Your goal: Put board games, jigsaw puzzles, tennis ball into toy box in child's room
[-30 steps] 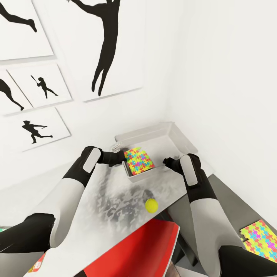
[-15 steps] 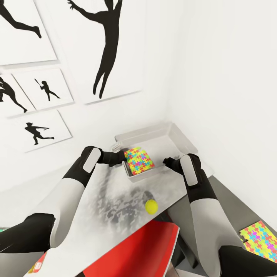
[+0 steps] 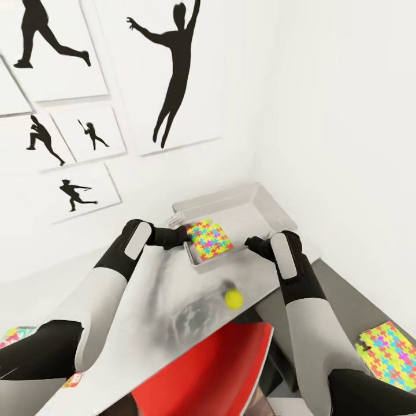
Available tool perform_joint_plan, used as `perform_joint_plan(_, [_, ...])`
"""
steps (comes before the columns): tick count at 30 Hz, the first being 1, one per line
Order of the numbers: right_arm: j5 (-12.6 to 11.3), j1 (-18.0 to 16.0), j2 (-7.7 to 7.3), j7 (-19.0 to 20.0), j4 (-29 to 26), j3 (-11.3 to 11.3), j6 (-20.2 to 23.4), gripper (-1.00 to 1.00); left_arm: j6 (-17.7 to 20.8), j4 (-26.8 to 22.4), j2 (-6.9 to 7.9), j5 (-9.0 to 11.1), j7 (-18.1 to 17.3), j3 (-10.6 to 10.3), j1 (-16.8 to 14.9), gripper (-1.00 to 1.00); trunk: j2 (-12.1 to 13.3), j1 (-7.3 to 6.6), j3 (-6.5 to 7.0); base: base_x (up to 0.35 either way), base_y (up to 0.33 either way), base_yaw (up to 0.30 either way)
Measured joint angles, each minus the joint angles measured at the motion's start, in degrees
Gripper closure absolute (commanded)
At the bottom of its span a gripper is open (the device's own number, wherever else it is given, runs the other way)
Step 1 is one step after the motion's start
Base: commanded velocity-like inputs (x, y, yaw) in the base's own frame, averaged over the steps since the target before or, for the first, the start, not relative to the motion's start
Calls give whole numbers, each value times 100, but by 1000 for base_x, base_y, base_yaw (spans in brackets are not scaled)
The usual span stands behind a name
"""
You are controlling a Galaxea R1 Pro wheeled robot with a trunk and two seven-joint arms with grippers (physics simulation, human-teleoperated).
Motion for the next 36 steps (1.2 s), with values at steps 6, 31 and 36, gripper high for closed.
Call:
perform_joint_plan(6, [1,-2,0,1,0,1,-1,100,0,0,1,2,-1,0,-1,100,0,0,57,-230,199,79])
perform_joint_plan(31, [10,4,1,12,-1,-8,9,100,6,1,-1,-5,0,3,1,100,1,0,181,-155,144,94])
perform_joint_plan(36, [11,3,1,11,-1,-6,8,100,6,0,-1,-5,-1,5,0,100,1,1,182,-276,71,0])
